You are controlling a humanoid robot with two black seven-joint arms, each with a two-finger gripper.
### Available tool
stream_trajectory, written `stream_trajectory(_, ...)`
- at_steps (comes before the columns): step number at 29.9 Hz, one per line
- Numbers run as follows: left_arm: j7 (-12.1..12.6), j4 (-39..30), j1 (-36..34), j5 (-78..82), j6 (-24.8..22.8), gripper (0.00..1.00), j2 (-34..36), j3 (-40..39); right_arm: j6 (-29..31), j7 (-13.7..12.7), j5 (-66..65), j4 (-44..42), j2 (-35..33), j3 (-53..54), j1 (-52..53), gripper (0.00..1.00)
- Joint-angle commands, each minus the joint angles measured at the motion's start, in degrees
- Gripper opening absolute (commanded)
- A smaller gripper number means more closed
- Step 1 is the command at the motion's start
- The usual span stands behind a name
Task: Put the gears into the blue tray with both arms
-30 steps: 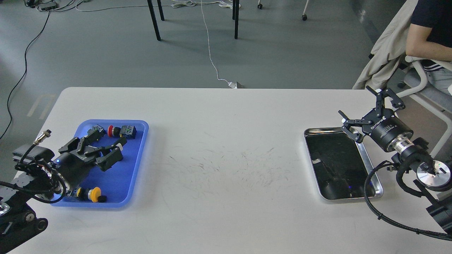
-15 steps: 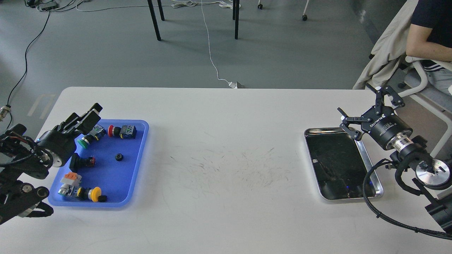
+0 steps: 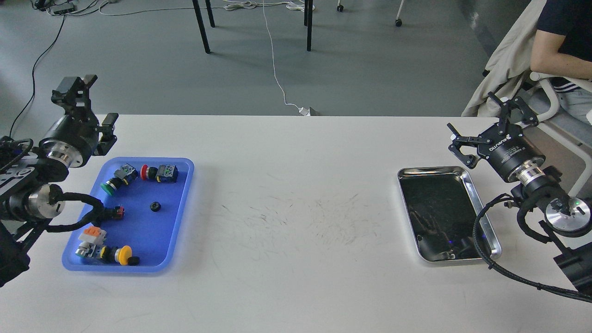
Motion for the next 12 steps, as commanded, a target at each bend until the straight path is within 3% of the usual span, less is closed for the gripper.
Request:
stream_trajectory(1,0.23,4.81,-0.05,-2.12,-6.45,1.0,-2.05,-2.37,0.0,-0.06,-0.03,0.07,0.13,-1.3,0.56,0.99)
stream_trajectory(7,0.23,7.89,-0.05,-7.05,-11.73,1.0,-2.32,-2.46,0.0,-0.06,-0.03,-0.01,1.71,-0.78,0.3,0.99)
stream_trajectory(12,0.14,8.25,-0.31,-8.11,-12.18,1.0,-2.5,-2.55,0.0,0.03,-0.03,-0.1,1.8,-0.42,0.12,0.99)
